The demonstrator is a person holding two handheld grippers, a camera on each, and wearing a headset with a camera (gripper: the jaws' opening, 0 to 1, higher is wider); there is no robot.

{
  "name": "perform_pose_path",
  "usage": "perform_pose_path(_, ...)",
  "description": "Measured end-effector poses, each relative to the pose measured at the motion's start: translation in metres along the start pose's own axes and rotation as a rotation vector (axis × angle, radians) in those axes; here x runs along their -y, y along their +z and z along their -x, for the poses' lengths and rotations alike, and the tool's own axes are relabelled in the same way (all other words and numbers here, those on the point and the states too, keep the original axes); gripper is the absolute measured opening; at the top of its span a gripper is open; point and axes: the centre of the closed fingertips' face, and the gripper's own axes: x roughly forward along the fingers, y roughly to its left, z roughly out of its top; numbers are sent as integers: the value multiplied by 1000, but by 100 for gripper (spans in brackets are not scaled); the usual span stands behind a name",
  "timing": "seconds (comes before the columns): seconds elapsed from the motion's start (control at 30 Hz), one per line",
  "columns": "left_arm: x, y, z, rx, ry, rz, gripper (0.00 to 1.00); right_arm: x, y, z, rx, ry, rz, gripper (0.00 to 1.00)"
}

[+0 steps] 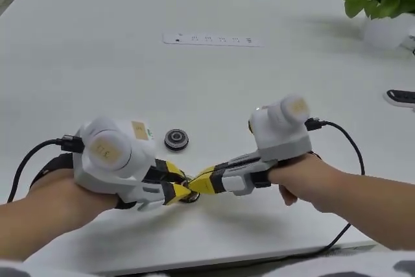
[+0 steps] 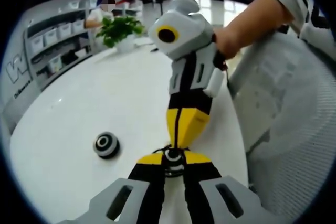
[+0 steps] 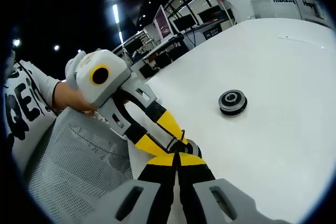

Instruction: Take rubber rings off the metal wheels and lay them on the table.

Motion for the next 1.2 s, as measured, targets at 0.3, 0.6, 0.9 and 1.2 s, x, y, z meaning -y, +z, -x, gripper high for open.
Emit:
perform_pose_path(0.3, 1, 0, 0, 10, -15, -23, 14, -2, 2, 0, -3, -7, 47, 0)
perform_pose_path(0.6, 4, 5, 9, 34, -45, -8, 20, 3, 7, 5, 22, -16, 31, 0)
perform_pose_path(0.9, 6, 15, 29, 88, -31, 8, 26, 2, 15, 7, 48, -19, 22, 0)
perform_pose_path(1.2, 2, 24, 53, 141, 17, 31, 33, -4, 23, 8, 69, -15, 26, 0)
